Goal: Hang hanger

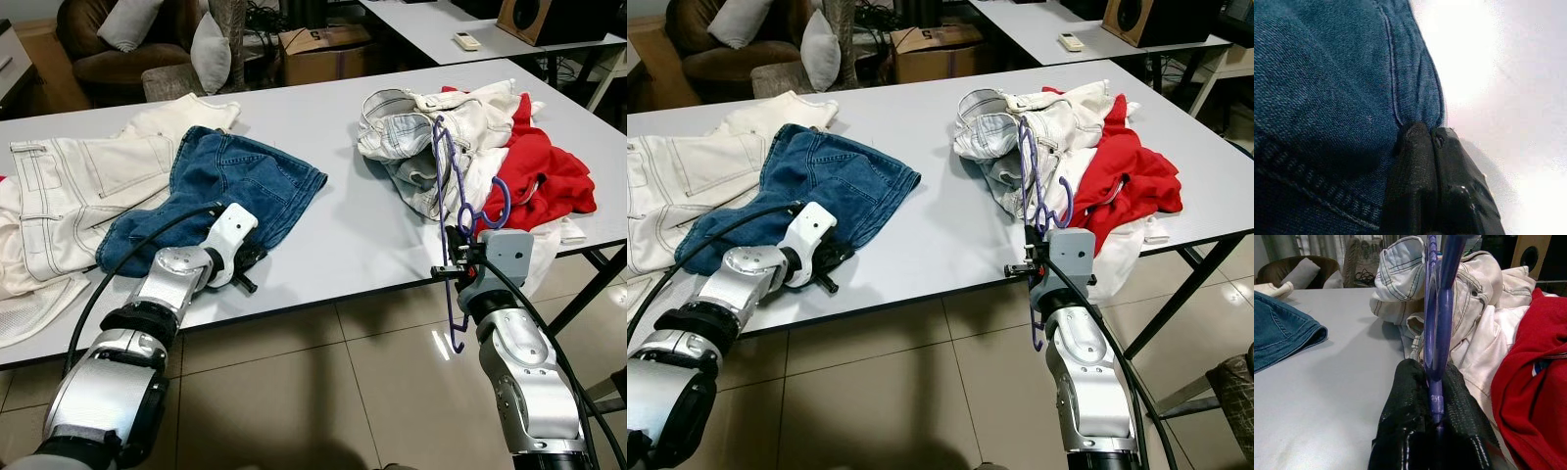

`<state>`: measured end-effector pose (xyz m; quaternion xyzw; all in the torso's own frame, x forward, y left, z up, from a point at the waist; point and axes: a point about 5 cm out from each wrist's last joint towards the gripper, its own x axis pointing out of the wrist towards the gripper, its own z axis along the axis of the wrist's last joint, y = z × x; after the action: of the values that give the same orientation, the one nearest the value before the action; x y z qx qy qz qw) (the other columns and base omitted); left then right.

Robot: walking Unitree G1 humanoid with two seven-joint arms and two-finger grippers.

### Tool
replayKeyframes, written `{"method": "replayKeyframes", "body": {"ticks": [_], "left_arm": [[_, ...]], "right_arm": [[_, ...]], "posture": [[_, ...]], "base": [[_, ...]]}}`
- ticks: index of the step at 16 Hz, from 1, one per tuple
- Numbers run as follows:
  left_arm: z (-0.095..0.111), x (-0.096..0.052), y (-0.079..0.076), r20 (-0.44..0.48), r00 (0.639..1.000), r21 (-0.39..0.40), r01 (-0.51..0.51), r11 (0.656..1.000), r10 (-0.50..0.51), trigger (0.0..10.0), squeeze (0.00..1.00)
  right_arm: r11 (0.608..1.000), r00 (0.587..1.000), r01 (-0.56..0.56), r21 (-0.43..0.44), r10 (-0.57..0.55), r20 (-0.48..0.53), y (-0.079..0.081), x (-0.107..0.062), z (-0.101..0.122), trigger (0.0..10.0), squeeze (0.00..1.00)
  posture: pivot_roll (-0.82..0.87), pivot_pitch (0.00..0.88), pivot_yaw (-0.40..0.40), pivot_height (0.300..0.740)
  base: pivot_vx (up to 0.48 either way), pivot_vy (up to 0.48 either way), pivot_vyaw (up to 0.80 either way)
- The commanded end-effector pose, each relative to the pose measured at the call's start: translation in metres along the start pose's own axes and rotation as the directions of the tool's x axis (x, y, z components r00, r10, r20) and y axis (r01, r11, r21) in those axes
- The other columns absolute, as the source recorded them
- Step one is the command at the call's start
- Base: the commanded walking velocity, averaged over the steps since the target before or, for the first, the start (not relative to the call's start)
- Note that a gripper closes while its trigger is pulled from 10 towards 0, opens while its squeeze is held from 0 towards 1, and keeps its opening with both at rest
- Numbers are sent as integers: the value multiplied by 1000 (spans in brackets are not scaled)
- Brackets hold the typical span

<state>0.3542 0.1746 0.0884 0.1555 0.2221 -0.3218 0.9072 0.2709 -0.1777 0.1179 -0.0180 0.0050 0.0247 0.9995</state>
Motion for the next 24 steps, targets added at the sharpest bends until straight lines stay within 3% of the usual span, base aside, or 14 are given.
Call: {"method": "replayKeyframes", "body": {"ticks": [1, 5, 8, 10, 11, 13, 15, 16, 18, 22, 24], "left_arm": [[-4, -4, -5, 51, 995, -1, 83, 997, -83, 0, 0], [15, -22, 9, 175, 976, 11, 132, 991, -132, 0, 0], [63, -51, 33, 418, 895, -28, 186, 982, -158, 0, 0], [77, -60, 35, 492, 851, -53, 239, 970, -183, 0, 0], [91, -66, 36, 596, 785, -111, 291, 950, -171, 0, 0], [112, -73, 45, 691, 718, -185, 290, 939, -85, 0, 0], [117, -69, 53, 618, 786, -190, 164, 968, -12, 0, 0], [120, -70, 55, 613, 790, -190, 142, 971, 4, 0, 0], [135, -76, 60, 623, 779, -176, 53, 983, 69, 0, 0], [158, -84, 57, 673, 737, -138, 42, 990, 63, 0, 0], [168, -89, 49, 686, 728, -79, 81, 994, -5, 0, 0]], "right_arm": [[1000, 1000, -2, -5, 2, 0, -1, 0, 1, 10000, 0], [999, 999, -36, -18, 36, -2, -1, 2, 1, 10000, 0], [986, 986, -165, -16, 165, 36, 4, 2, 9, 10000, 0], [974, 972, -227, -14, 228, 52, 6, 1, 13, 10000, 0], [962, 959, -273, -5, 272, 73, 7, -1, 17, 10000, 0], [928, 922, -370, 42, 361, 137, 10, -7, 27, 10000, 0], [875, 866, -481, 54, 465, 183, 17, -15, 35, 10000, 0], [859, 850, -509, 54, 492, 187, 18, -18, 36, 10000, 0], [797, 796, -599, 72, 584, 159, 21, -29, 33, 10000, 0], [708, 719, -694, 134, 691, 75, 29, -43, 22, 10000, 0], [695, 707, -699, 169, 707, 15, 33, -42, 13, 10000, 0]], "posture": [[-133, 0, 54, 740], [-127, 0, 40, 740], [-119, 0, 30, 740], [-117, 0, 28, 740], [-118, 0, 29, 740], [-119, 0, 31, 740], [-121, 0, 35, 740], [-121, 0, 36, 740], [-124, 0, 40, 740], [-123, 0, 40, 740], [-123, 0, 40, 740]], "base": [[0, 0, 0], [0, 0, 0], [0, 0, 0], [0, 0, 0], [0, 0, 0], [0, 0, 0], [0, 0, 0], [0, 0, 0], [0, 0, 0], [0, 0, 0], [0, 0, 0]]}}
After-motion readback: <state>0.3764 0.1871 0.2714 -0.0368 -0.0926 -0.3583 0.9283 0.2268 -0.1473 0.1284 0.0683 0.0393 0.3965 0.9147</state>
